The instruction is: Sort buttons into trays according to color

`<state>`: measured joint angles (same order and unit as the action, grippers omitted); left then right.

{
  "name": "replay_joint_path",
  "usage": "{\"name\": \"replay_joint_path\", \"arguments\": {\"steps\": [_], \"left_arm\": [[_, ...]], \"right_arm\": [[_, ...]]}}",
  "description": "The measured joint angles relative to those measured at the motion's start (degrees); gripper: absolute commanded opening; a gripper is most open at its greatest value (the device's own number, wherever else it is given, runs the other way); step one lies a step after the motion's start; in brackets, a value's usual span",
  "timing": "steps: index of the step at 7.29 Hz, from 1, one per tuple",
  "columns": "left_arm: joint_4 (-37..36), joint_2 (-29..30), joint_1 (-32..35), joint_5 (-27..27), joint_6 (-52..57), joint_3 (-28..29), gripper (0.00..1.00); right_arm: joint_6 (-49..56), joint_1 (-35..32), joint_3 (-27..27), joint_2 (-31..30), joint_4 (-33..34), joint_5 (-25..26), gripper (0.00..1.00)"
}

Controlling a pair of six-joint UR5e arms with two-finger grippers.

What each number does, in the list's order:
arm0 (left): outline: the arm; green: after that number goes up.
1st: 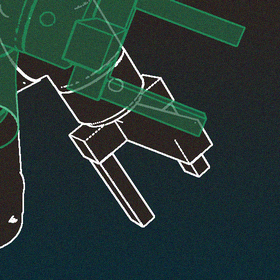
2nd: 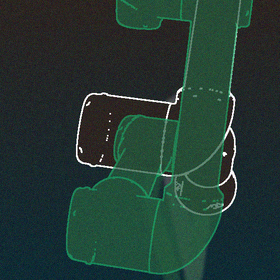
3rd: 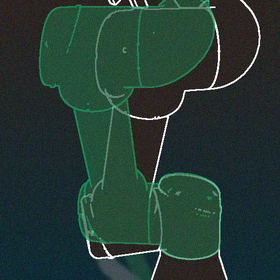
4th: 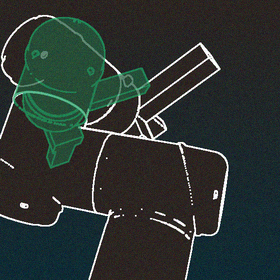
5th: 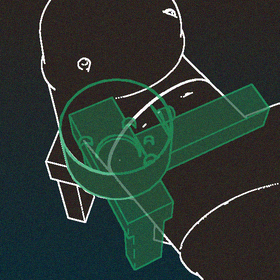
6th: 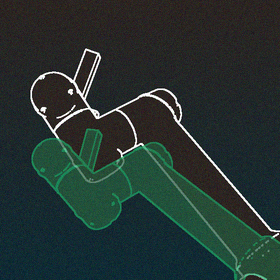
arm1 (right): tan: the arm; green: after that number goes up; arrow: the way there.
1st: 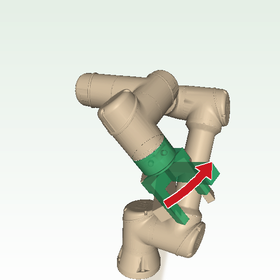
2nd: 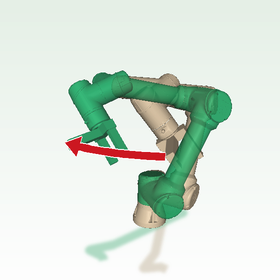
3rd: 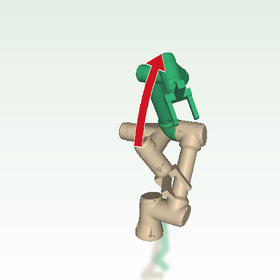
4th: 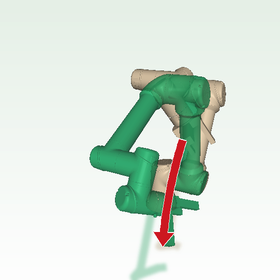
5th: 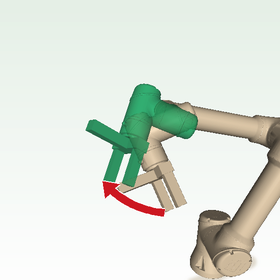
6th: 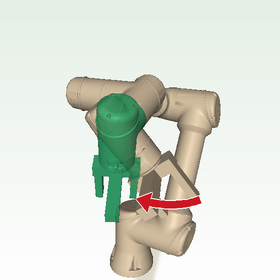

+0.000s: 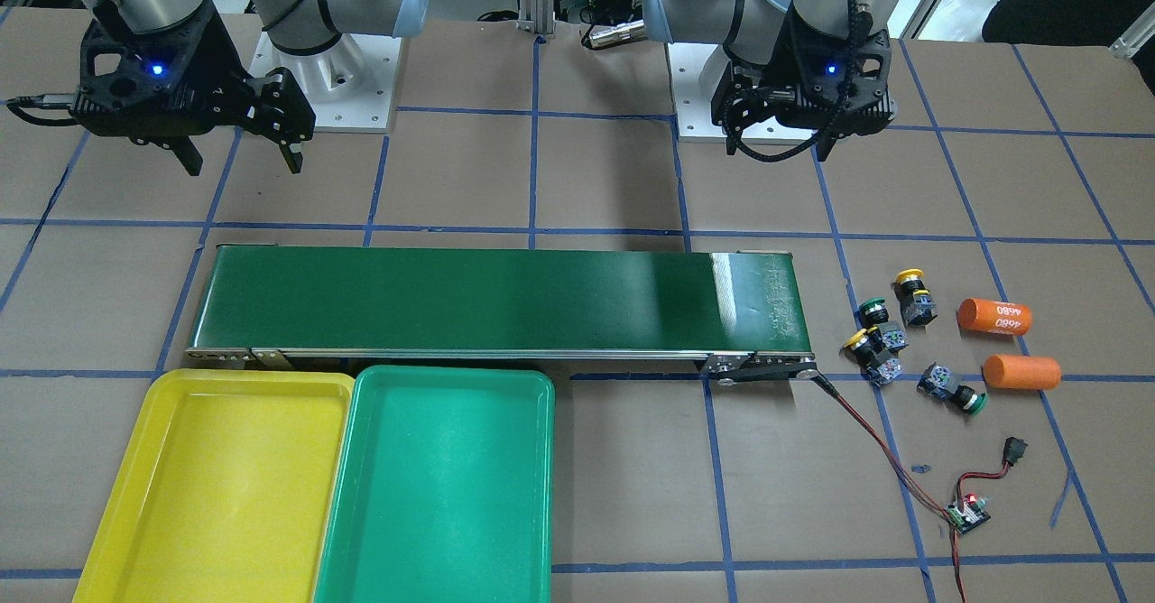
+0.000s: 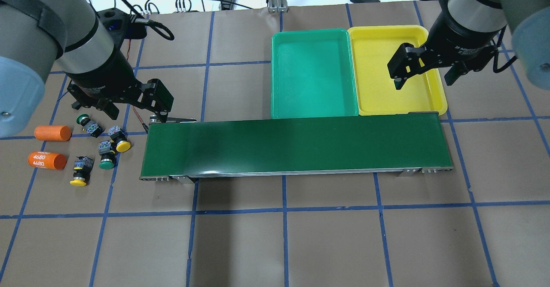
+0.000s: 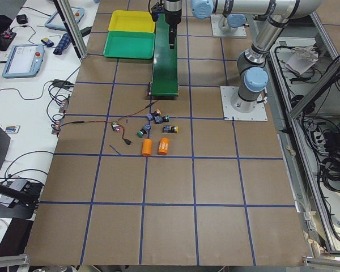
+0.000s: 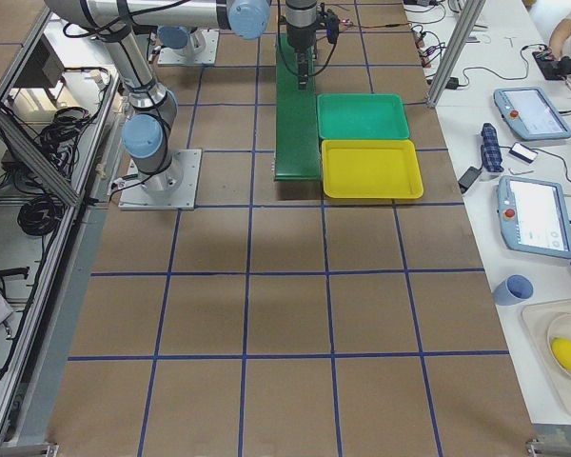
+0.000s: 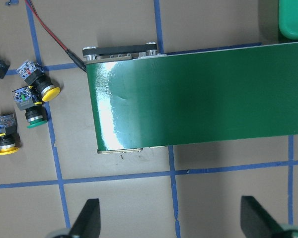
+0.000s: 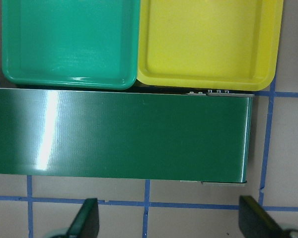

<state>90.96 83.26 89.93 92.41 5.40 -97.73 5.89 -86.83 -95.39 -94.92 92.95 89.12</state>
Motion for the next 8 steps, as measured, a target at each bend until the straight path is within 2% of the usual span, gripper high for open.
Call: {"name": "replay_joint_path", "arguments": {"steps": [4,8], "left_arm": [[-3.6,2.0,-1.7,-0.2,-0.4,-1.1,1.00],[-3.8,2.3,-1.4,0.0,-0.9,-1.4,1.00]], "right_arm": [[0.0,0.0,-0.1,0.0,0.2,0.0,1.00],[0.1,0.0,-0.3,0.1,0.4,0.0,1.00]]}}
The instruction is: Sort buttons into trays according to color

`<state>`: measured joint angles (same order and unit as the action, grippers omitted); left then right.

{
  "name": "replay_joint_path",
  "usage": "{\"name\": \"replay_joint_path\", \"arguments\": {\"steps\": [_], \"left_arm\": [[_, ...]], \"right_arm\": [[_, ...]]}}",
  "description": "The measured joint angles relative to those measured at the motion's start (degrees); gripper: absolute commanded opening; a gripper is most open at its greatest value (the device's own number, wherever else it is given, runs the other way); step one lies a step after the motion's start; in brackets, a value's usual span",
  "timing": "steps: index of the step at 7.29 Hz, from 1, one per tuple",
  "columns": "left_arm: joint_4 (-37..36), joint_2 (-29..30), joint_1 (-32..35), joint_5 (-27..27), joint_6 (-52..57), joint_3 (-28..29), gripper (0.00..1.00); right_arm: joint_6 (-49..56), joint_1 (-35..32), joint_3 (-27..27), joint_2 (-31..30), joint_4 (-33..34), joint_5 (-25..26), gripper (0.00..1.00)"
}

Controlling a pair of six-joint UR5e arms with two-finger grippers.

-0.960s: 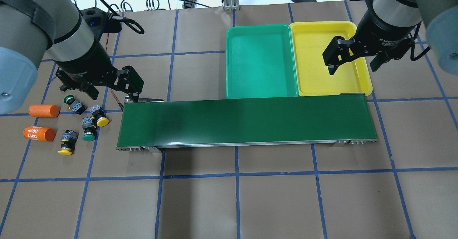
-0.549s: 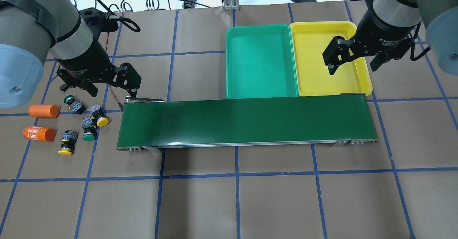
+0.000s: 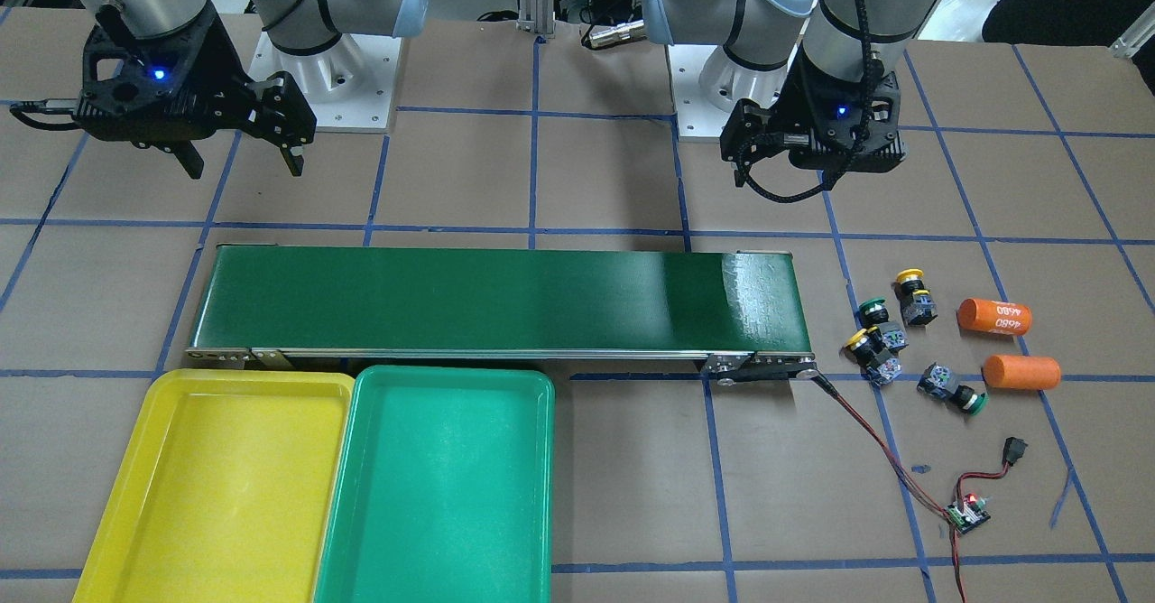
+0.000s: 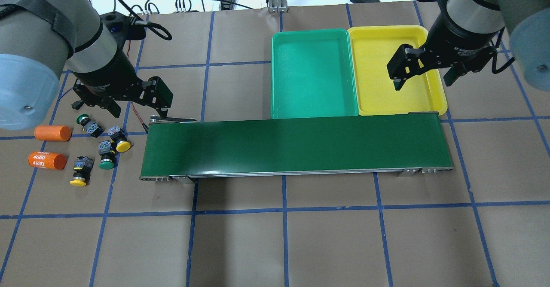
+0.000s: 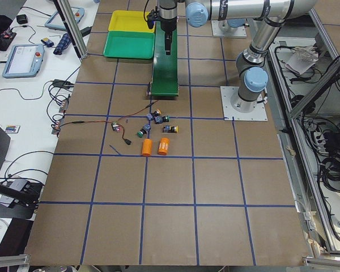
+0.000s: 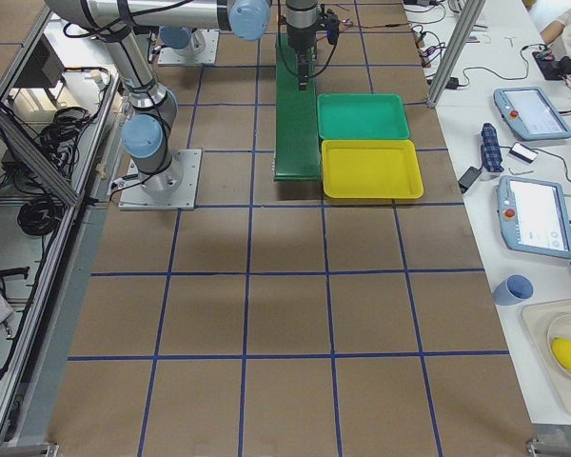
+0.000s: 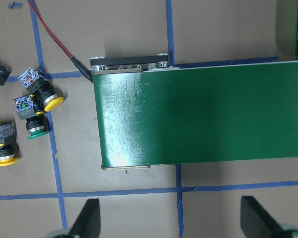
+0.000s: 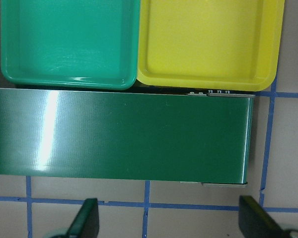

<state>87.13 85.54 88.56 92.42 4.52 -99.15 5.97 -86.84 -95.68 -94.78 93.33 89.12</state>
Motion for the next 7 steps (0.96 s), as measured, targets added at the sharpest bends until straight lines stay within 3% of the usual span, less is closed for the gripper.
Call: {"name": "replay_joint_path", "arguments": {"steps": [7], "left_arm": [[-5.8,0.4,-0.8,0.3,0.5,-1.0,1.00]], "right_arm": [[0.1,0.0,-0.2,0.4,0.0,-0.1,1.00]]}}
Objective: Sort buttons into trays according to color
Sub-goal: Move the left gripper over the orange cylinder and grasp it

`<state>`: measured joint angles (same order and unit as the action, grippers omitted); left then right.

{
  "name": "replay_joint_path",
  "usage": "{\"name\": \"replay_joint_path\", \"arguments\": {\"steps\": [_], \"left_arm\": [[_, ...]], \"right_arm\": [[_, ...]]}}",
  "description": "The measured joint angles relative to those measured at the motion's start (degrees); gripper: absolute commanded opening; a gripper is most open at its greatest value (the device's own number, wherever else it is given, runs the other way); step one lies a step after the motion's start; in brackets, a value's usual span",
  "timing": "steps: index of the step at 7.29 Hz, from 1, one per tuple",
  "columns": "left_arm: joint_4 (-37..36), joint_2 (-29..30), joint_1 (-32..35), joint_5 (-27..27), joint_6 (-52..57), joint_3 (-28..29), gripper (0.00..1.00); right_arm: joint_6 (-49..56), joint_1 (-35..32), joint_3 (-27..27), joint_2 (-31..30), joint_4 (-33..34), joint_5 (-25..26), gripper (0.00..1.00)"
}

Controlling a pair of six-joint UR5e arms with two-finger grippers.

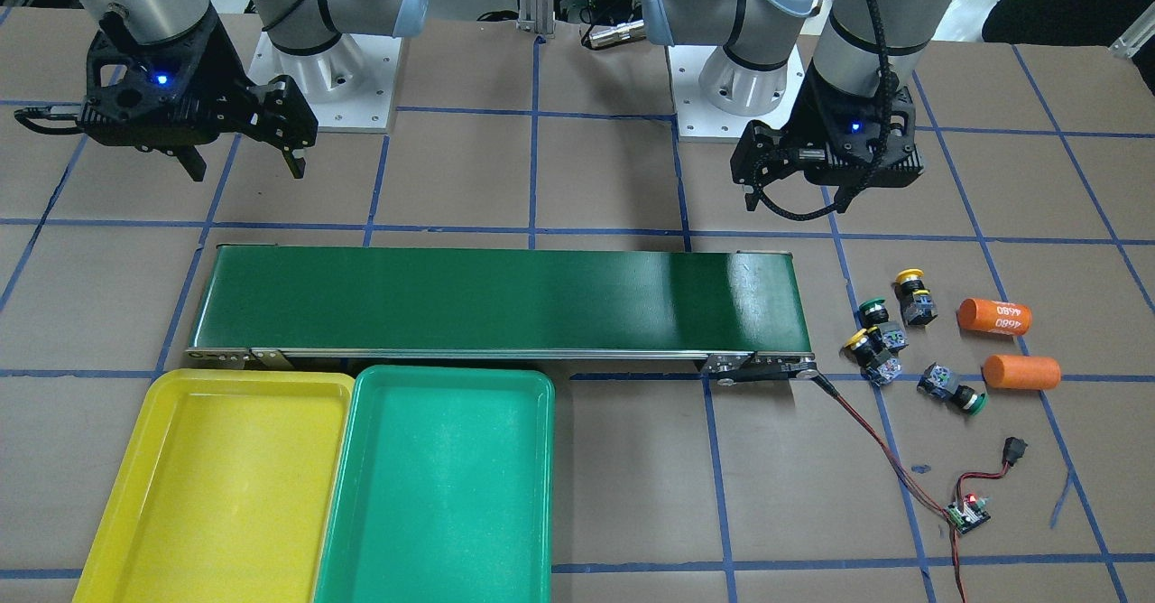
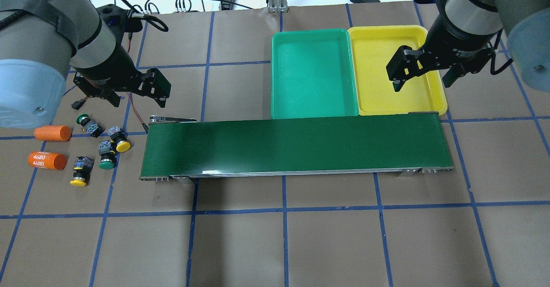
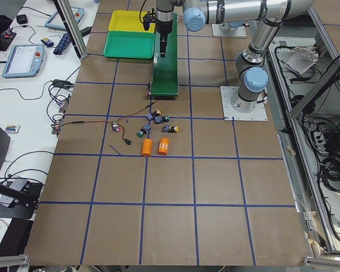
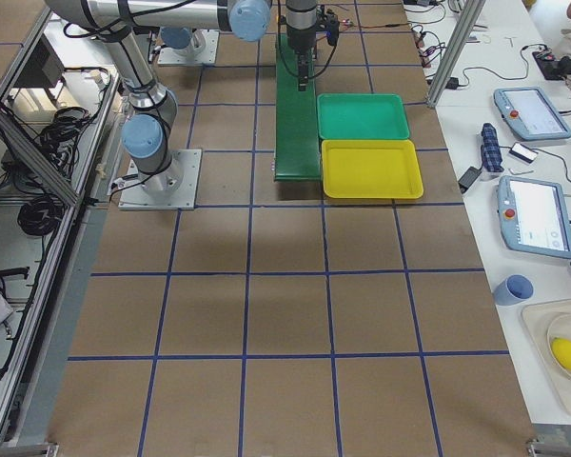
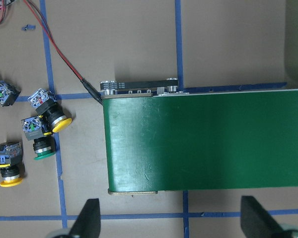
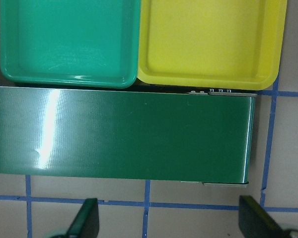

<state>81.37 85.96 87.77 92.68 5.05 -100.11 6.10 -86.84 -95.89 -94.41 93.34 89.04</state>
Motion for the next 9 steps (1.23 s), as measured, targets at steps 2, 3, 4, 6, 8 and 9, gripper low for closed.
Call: {"name": "replay_joint_path", "arguments": {"steps": [2,3,4,6,8,9], "left_arm": [[3.3,-1.0,0.0,0.4,1.2,0.1,1.00],[3.8,-0.9,-0.4,0.5,2.8,0.0,1.00],[4.0,-0.7,-2.0,0.5,5.4,-0.1,1.00],[3.6,0.2,-10.6,0.1,14.8,0.1,1.00],[1.2,2.0,-21.0,0.0,23.5,0.3,1.00],[-2.3,3.8,-25.4,0.0,29.7,0.0,1.00]], "right_arm": [[0.0,0.0,0.0,0.4,0.1,0.0,1.00],[0.0,0.0,0.0,0.5,0.2,0.0,1.00],[0.0,0.0,0.0,0.5,0.2,0.0,1.00],[0.0,0.0,0.0,0.5,0.3,0.0,1.00],[0.0,0.0,0.0,0.6,0.4,0.0,1.00],[0.0,0.0,0.0,0.6,0.4,0.0,1.00]]}}
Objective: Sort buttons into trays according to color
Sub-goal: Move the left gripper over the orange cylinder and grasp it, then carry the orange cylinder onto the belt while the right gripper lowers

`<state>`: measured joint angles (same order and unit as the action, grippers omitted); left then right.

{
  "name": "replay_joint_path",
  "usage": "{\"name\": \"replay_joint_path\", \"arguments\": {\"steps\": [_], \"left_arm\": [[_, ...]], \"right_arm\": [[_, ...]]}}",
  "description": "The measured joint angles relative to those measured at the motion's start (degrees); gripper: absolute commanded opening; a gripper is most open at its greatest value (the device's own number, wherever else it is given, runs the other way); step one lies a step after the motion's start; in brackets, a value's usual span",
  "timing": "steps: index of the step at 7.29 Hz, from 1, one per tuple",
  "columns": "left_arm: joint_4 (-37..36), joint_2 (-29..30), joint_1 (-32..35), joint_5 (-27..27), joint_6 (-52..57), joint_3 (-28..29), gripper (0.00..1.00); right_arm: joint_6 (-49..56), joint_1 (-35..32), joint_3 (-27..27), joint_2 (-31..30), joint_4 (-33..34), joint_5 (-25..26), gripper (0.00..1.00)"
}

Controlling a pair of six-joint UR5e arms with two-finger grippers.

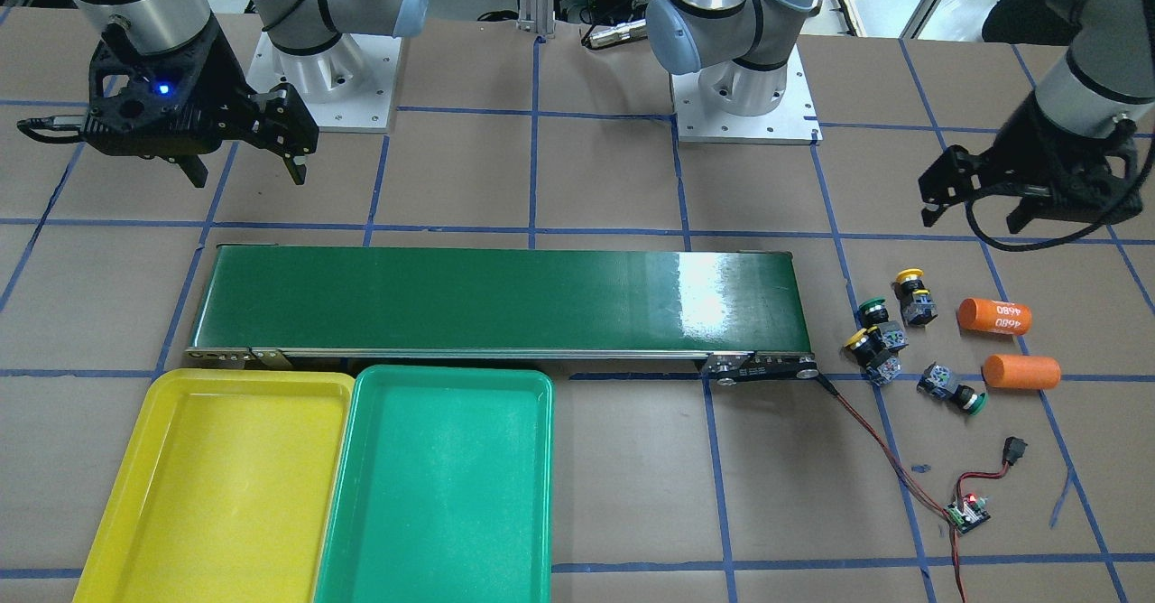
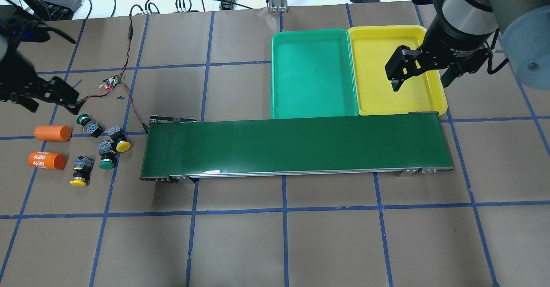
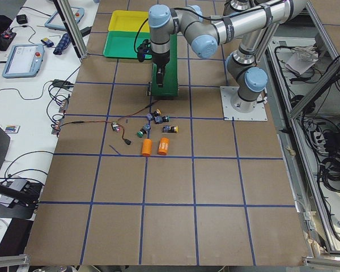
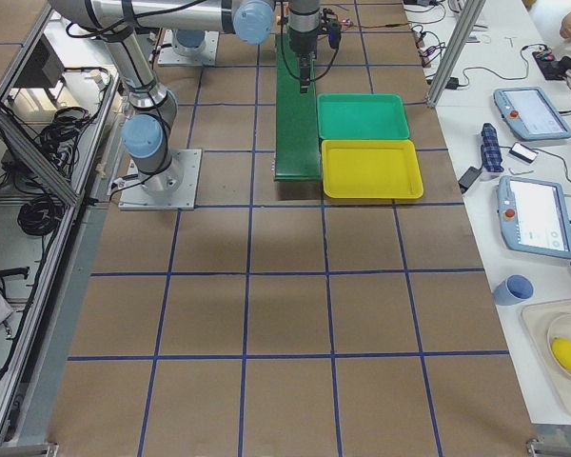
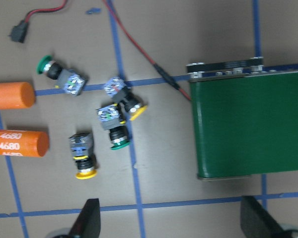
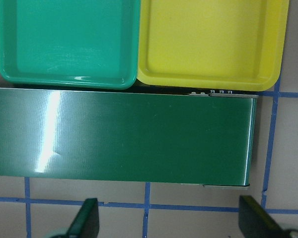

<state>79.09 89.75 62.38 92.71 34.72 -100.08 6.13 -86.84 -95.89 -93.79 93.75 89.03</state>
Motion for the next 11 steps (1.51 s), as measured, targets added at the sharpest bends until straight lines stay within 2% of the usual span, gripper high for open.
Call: {"name": "replay_joint_path", "arguments": {"steps": [2,6,9,11], "left_arm": [[-5.5,5.3,-5.7,-0.1,6.4,0.2,1.00],[-19.2,18.0,-10.6,-2.2,7.4,1.0,1.00],[-28.0,26.2,-12.2,-3.4,6.9,1.2,1.00],[-30.9,28.8,-12.3,-3.2,6.8,1.3,1.00]], "right_arm": [[0.0,0.0,0.0,0.0,-0.1,0.0,1.00],[0.1,0.0,-0.1,0.0,-0.1,0.1,1.00],[0.3,0.0,-0.1,0.0,0.5,0.1,1.00],[0.4,0.0,0.0,0.1,1.2,0.0,1.00]]}}
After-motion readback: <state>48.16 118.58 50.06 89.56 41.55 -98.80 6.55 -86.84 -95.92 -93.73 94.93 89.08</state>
